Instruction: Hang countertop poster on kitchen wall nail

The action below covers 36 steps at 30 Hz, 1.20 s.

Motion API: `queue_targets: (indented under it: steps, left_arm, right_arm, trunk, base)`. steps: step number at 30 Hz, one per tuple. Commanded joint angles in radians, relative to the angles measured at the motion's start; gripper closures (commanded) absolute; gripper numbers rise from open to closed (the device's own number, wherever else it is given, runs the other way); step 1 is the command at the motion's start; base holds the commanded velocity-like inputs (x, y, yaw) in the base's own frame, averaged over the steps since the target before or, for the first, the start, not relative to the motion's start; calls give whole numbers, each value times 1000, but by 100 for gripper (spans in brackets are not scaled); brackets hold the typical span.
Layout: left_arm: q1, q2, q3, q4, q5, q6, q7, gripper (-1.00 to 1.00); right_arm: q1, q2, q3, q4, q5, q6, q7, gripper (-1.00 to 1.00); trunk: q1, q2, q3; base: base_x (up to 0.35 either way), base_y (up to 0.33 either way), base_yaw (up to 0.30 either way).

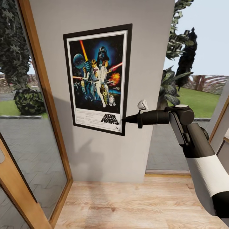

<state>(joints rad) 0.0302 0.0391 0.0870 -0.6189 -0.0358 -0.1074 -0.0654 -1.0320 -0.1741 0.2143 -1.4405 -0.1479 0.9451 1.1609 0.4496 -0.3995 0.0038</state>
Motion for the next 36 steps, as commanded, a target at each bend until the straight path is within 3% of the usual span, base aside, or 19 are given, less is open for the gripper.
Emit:
queue_targets:
  steps: [1,12,15,21,36]
  left_arm:
    - [0,-1,5,-1,-4,-2,-7,-100]
    - [0,-1,5,-1,-4,-2,-7,-100]
    - [0,-1,5,-1,-4,-2,-7,-100]
    - [0,-1,5,-1,-4,-2,-8,-100]
    - [0,-1,5,-2,-4,-2,-8,-100]
  right_arm:
    - [0,-1,1,0,-7,7,-2,100]
    - [0,-3,-1,1,-10,6,-1,100]
    - [0,-34,-1,1,-14,6,1,100]
    - [0,-57,-1,2,-11,5,53,100]
    - [0,-62,-1,2,-7,4,80,100]
  trunk:
    - [0,-1,0]
    - [0,-1,0]
    - [0,-1,0]
    - [0,-1,0]
    - [0,-1,0]
  base:
    - [0,0,0]
    - [0,0,0]
    - [0,0,0]
    - [0,0,0]
    - [0,0,0]
